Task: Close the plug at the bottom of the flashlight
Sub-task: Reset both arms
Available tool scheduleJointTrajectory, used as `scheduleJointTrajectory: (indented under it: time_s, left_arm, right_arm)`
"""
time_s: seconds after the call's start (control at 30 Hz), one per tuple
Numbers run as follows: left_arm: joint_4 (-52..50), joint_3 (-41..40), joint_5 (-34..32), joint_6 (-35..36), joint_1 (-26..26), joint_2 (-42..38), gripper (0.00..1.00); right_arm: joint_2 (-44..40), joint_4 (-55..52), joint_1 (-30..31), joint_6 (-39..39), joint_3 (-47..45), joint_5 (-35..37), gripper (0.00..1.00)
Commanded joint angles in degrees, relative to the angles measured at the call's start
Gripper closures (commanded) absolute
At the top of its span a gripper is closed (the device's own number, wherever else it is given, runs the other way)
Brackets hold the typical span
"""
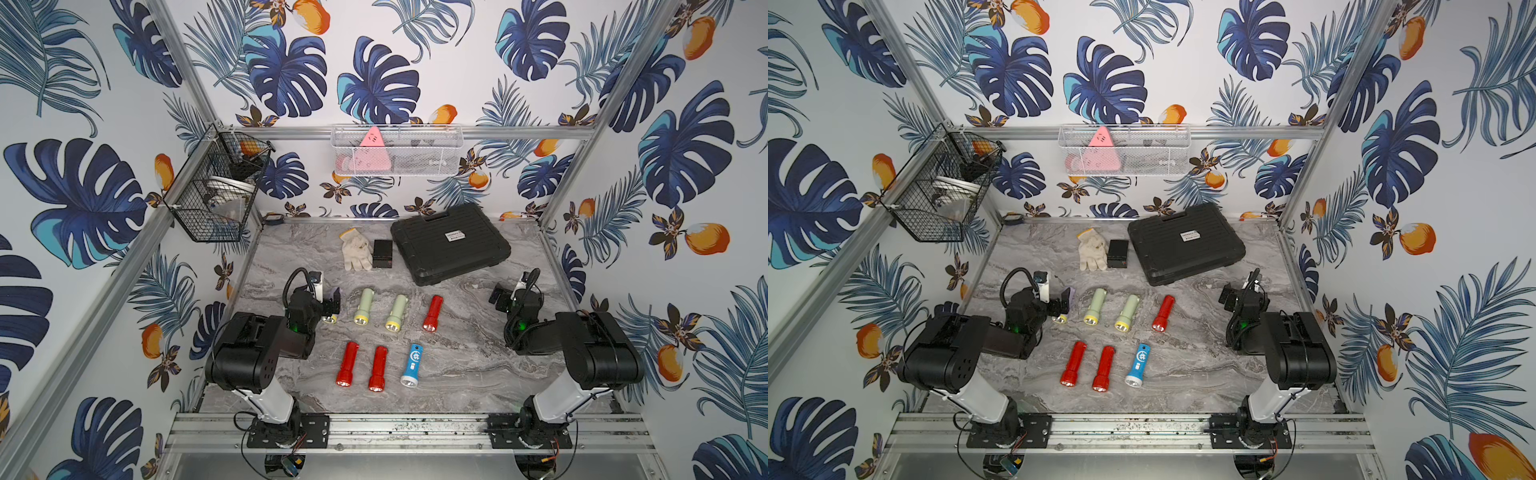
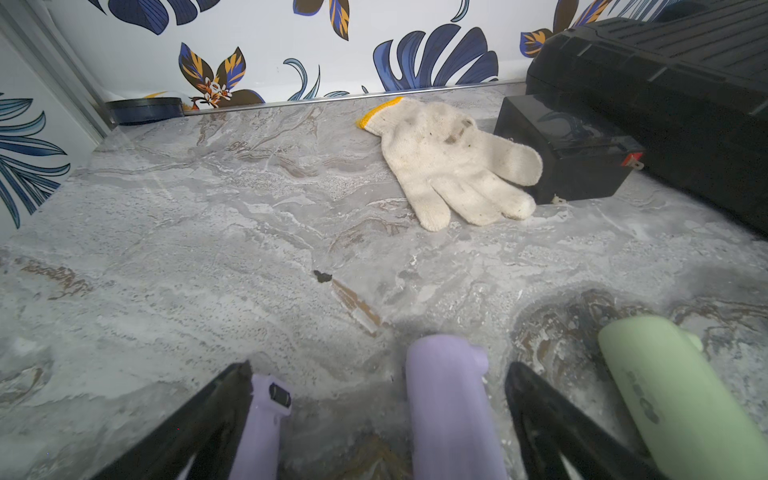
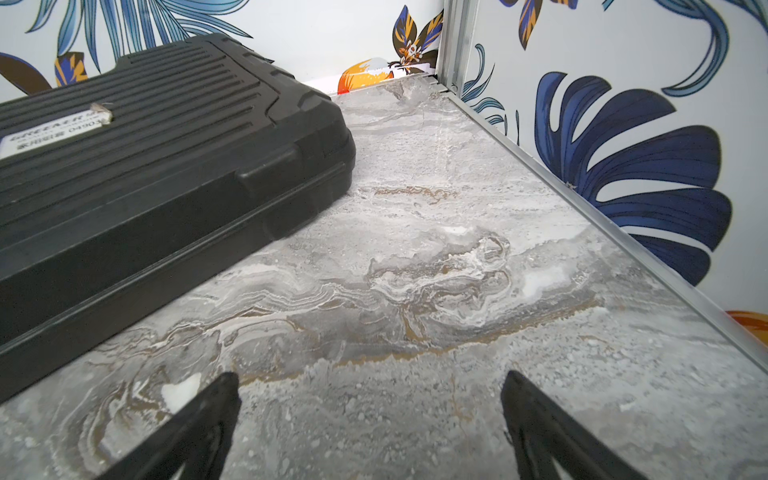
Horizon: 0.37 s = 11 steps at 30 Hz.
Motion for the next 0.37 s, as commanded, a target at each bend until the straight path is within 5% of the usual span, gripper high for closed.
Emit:
scheduleJointTrajectory:
  time_s: [0.0, 0.33]
  left_arm:
    - [-0.35, 0.38, 0.15, 0.28, 0.03, 0.01, 0.01]
    - [-1.83, 1.19, -0.97, -0.35, 0.22, -0.03, 0.01]
  right_arm:
    - [0.03, 2.48, 0.05, -0.88, 0.03, -0.12, 0.00]
    - [0.00, 2.18, 0.02, -0.79, 0.19, -0.38, 0.00]
